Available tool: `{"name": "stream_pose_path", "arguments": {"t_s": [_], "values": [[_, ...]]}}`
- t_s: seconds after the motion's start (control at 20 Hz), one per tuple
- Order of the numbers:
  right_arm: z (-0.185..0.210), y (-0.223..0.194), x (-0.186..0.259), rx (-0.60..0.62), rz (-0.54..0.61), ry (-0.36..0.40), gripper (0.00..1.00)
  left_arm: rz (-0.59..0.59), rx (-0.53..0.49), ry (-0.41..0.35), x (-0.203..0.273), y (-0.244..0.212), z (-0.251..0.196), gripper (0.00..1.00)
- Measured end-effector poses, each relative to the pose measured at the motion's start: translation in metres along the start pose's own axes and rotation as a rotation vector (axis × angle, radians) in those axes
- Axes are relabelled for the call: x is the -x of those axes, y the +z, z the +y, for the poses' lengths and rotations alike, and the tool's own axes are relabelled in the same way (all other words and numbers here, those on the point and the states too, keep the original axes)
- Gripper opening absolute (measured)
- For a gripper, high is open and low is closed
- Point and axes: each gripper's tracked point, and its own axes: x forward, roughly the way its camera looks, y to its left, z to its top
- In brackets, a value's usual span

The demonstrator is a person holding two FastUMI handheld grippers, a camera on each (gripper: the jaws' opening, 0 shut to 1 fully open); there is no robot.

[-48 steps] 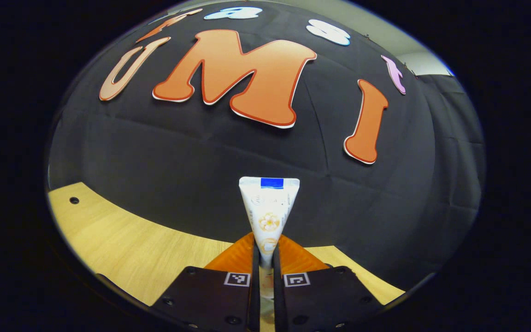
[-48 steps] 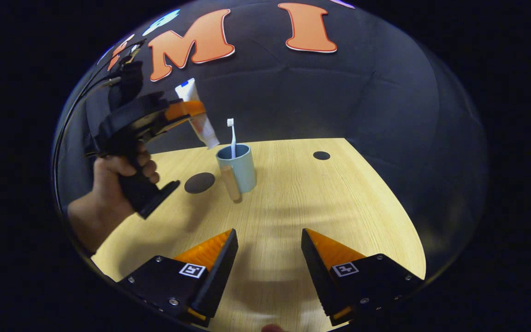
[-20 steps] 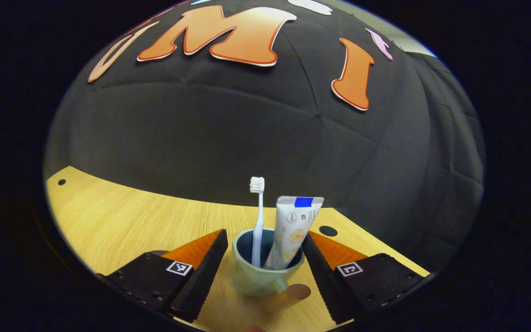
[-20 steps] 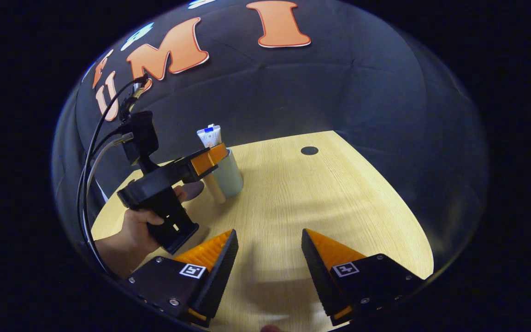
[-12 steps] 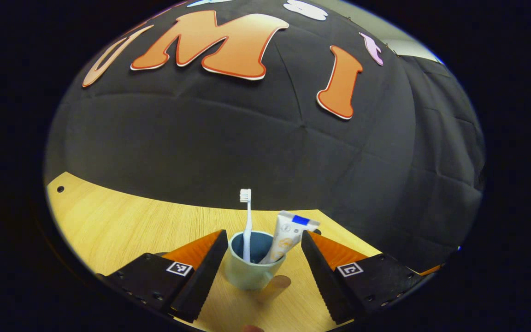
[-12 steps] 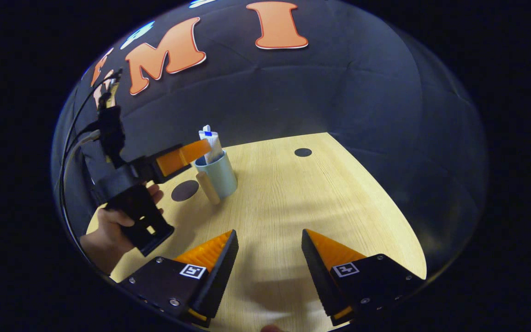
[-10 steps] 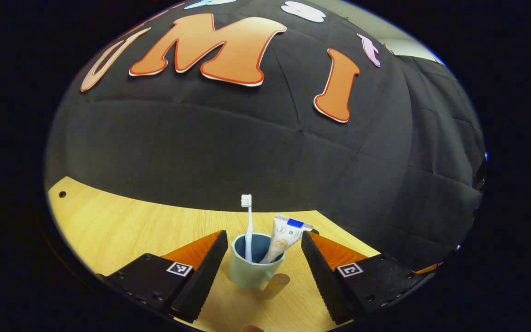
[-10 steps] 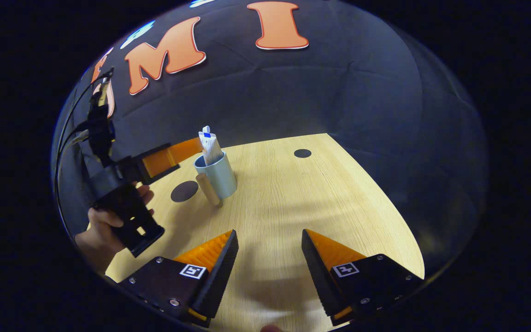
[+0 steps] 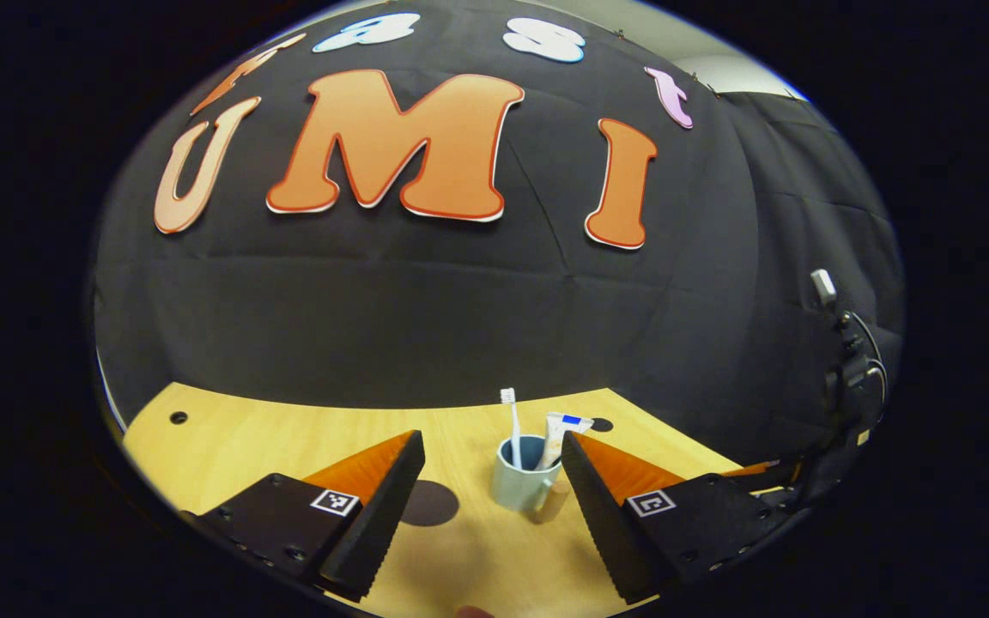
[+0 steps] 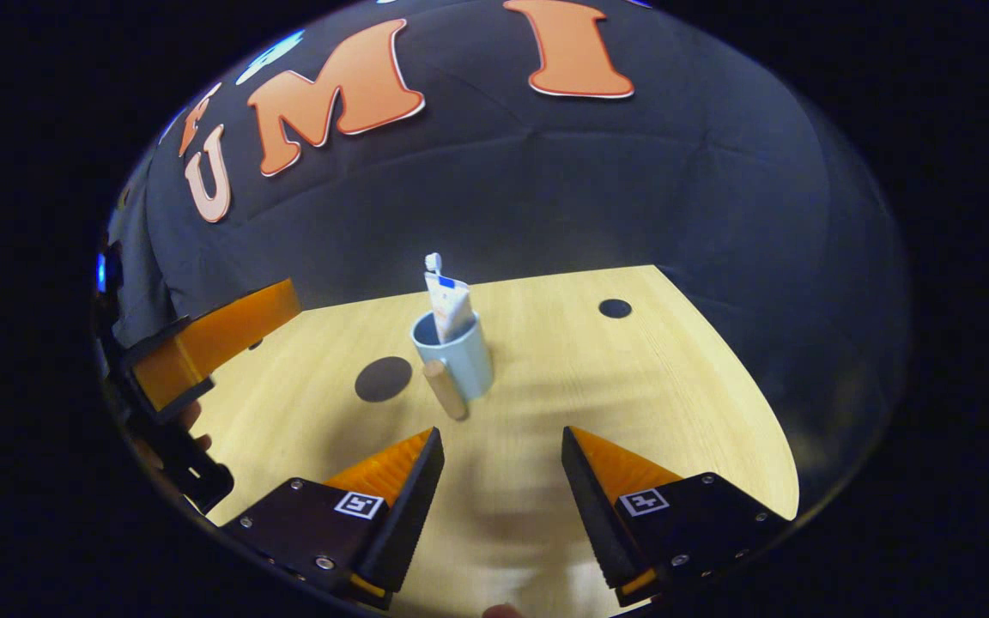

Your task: Put the toothbrush and toothpaste on the desktop into the cup, then pick up the cup and place it on the coaster on the desktop.

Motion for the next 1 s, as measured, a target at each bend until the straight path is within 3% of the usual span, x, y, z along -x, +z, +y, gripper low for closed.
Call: {"name": "stream_pose_path", "arguments": {"t_s": [0.4, 1.0], "values": [[0.034, 0.023, -0.046, 0.057, 0.079, -0.014, 0.84, 0.028, -0.024, 0.087, 0.063, 0.019, 0.051, 0.97], [0.053, 0.002, -0.129, 0.085, 0.292, -0.079, 0.84, 0.115, -0.033, 0.258, 0.108, 0.011, 0.12, 0.97]]}}
